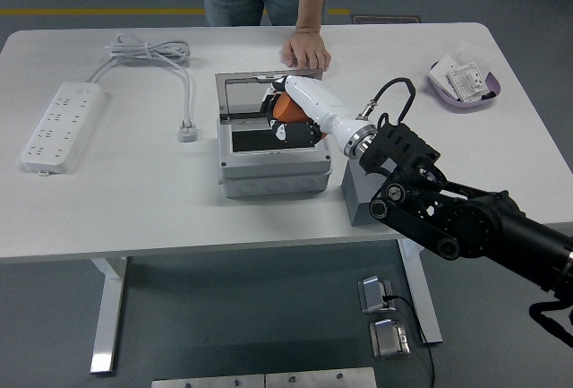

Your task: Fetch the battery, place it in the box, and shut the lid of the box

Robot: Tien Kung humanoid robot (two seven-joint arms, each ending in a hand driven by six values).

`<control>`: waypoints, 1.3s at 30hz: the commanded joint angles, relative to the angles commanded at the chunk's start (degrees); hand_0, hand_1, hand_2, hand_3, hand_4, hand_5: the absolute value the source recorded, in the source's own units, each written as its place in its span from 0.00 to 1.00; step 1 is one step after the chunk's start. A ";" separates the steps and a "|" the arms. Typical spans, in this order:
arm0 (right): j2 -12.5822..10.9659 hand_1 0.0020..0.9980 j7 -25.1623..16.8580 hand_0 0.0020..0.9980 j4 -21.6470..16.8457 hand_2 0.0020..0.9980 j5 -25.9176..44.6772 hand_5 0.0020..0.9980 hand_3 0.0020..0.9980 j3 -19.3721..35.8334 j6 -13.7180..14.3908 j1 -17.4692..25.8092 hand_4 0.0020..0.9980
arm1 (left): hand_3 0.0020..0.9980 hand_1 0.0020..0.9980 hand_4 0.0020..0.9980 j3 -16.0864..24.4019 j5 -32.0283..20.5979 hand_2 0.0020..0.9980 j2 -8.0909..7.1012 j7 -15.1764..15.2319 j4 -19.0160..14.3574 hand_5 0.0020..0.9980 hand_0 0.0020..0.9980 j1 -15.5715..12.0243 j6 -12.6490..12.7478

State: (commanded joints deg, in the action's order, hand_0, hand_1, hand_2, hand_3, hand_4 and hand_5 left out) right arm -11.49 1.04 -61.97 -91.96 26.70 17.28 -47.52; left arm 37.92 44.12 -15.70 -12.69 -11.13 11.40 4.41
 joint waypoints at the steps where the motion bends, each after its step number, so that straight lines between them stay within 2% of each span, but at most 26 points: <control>1: 0.28 0.30 -0.11 0.17 0.83 0.51 0.19 0.00 0.46 -0.85 -0.04 -0.64 0.00 | 0.61 0.69 0.66 0.08 0.16 0.62 -0.01 -0.03 0.00 0.10 0.64 0.07 -0.02; 10: 2.54 0.30 -2.55 0.18 7.99 0.50 4.16 0.00 0.46 -7.09 0.63 -4.27 0.00 | 0.61 0.69 0.66 -0.05 0.64 0.62 0.13 0.05 0.01 0.10 0.64 0.77 -0.14; 14: 3.39 0.30 -4.38 0.18 10.82 0.50 7.71 0.00 0.46 -8.56 0.03 -5.12 0.00 | 0.61 0.69 0.66 0.00 0.90 0.62 0.19 0.02 0.02 0.10 0.64 0.98 -0.18; 25: 5.85 0.31 -6.13 0.20 14.37 0.50 11.95 0.00 0.47 -10.92 -0.89 -6.64 0.00 | 0.61 0.69 0.66 -0.63 1.02 0.62 0.65 0.19 0.06 0.10 0.64 1.49 -0.34; 26: 5.98 0.50 -6.17 0.36 14.44 0.60 12.11 0.19 0.68 -11.09 -0.89 -6.66 0.49 | 0.60 0.69 0.66 -0.62 1.08 0.61 0.66 0.18 0.06 0.11 0.64 1.50 -0.35; 31: 6.63 0.50 -6.21 0.36 14.58 0.60 12.56 0.19 0.68 -11.32 -0.73 -6.65 0.49 | 0.60 0.69 0.66 -0.23 1.74 0.61 0.52 0.00 0.01 0.10 0.64 1.42 -0.39; 32: 6.72 0.58 -6.17 0.52 14.59 0.66 12.58 0.52 0.79 -11.33 -0.69 -6.61 0.80 | 0.60 0.69 0.66 -0.19 1.83 0.61 0.50 -0.01 0.01 0.10 0.64 1.41 -0.39; 37: 6.89 0.58 -6.26 0.52 14.75 0.66 13.49 0.52 0.79 -11.52 -0.29 -6.12 0.80 | 0.60 0.69 0.66 -0.09 2.01 0.61 0.50 0.00 0.01 0.10 0.64 1.42 -0.37; 38: 6.87 0.60 -6.29 0.57 14.75 0.67 13.63 0.61 0.81 -11.56 -0.22 -6.03 0.88 | 0.60 0.69 0.65 -0.11 1.99 0.61 0.51 0.01 0.01 0.10 0.64 1.41 -0.36; 39: 6.81 0.60 -6.42 0.57 14.73 0.67 13.98 0.61 0.81 -11.58 -0.07 -5.82 0.88 | 0.60 0.69 0.65 -0.09 2.03 0.61 0.53 0.01 0.01 0.10 0.64 1.36 -0.36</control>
State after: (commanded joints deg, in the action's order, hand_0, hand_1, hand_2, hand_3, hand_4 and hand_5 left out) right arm -4.68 -5.37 -47.24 -77.98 15.12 17.21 -53.34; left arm 37.83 46.15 -15.17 -12.68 -11.12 12.76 4.05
